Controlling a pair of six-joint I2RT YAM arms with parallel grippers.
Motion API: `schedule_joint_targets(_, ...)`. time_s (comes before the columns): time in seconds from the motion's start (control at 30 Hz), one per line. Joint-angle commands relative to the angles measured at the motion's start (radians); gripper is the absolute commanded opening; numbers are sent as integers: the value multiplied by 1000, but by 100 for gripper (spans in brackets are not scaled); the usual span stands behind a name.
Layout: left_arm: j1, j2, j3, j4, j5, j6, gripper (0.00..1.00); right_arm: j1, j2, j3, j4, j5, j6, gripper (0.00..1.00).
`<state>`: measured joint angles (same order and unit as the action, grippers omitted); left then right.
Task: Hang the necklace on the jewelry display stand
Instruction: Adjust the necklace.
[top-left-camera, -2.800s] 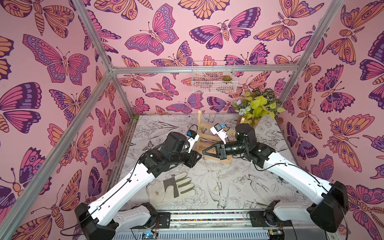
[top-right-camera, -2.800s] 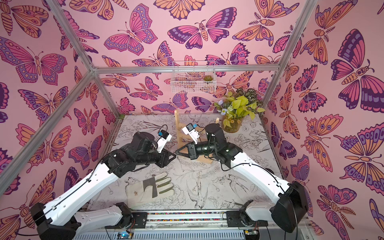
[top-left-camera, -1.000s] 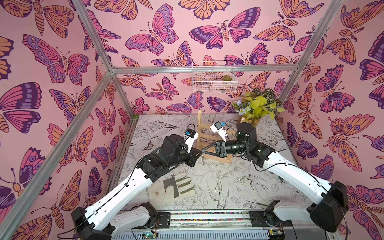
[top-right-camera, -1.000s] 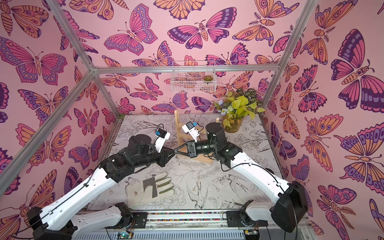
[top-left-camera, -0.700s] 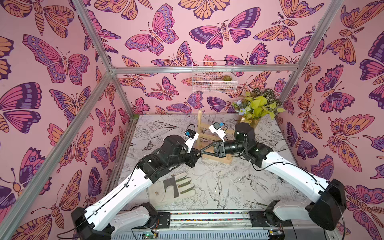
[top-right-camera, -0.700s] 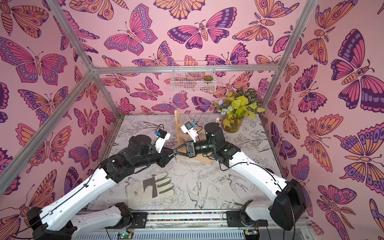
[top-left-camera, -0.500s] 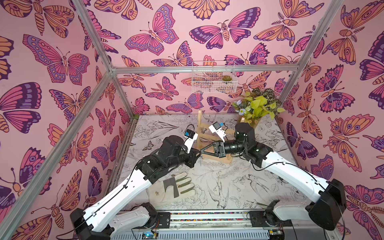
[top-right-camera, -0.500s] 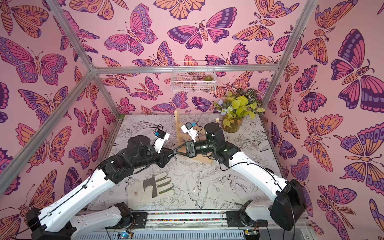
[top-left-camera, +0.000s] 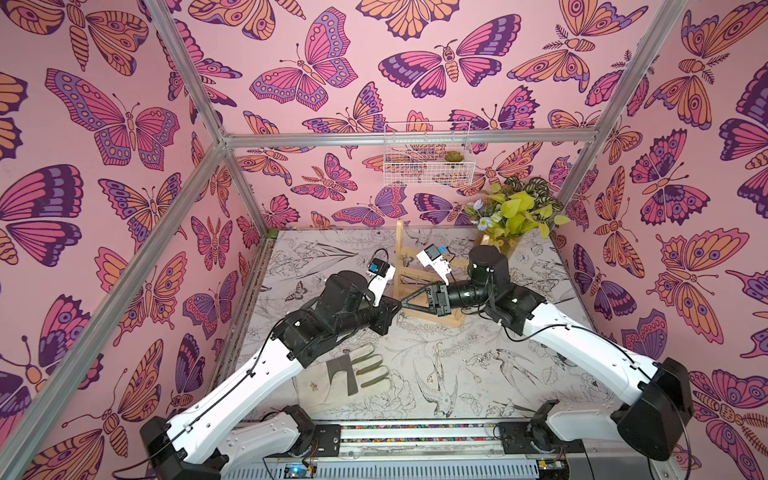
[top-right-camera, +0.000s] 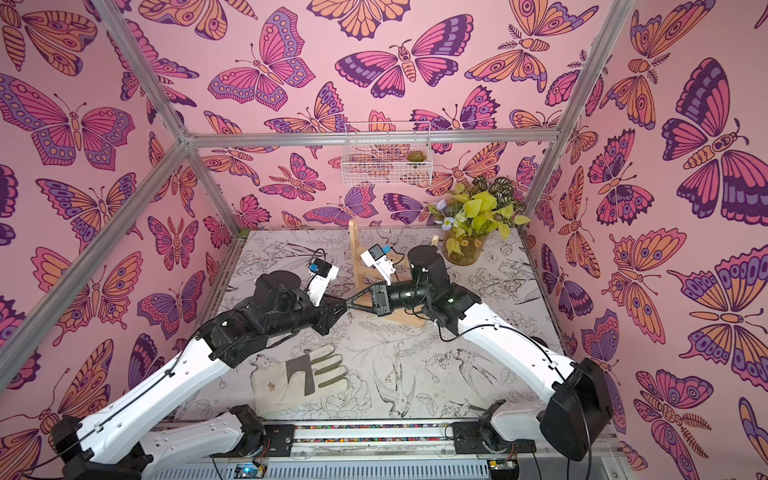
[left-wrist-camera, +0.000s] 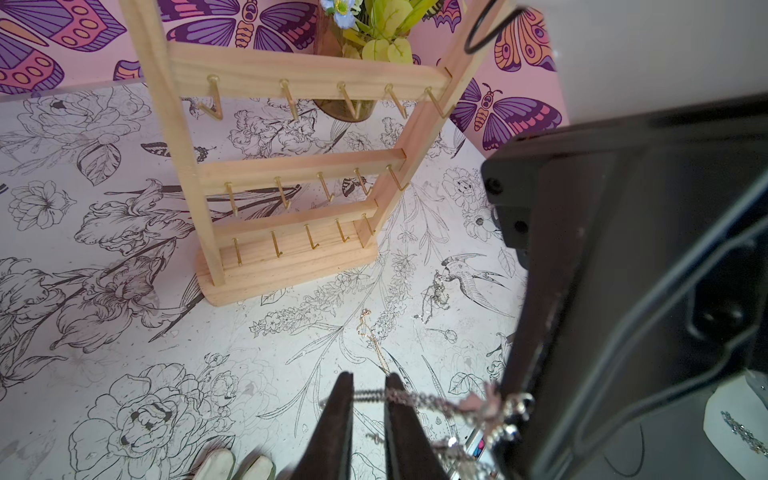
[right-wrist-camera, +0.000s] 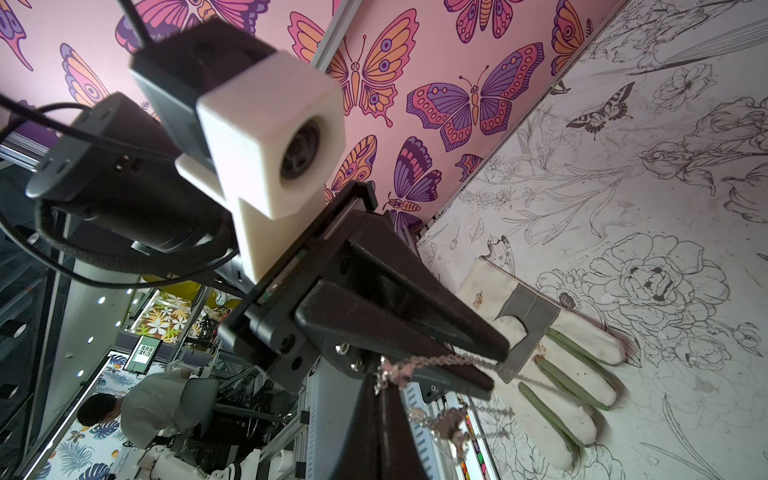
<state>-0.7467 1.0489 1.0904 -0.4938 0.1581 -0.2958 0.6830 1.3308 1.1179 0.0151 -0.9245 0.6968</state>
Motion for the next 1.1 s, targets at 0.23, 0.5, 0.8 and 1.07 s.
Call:
schedule_joint_targets(0.23, -5, -12, -6, 1, -8, 13, 17, 2, -7, 35, -24, 21, -27, 0)
schedule_joint_targets(0.5, -5, -11, -3, -7, -2, 15, 16, 1, -16, 30, -36, 53, -36, 0)
schedule_joint_targets(0.8, -7, 2, 0, -6, -26, 10, 16, 3, -18, 16, -3, 31, -12, 0)
schedule_joint_targets(1.07, -7, 0, -1, -4, -40, 11, 14, 3, -24, 10, -6, 33, -14, 0)
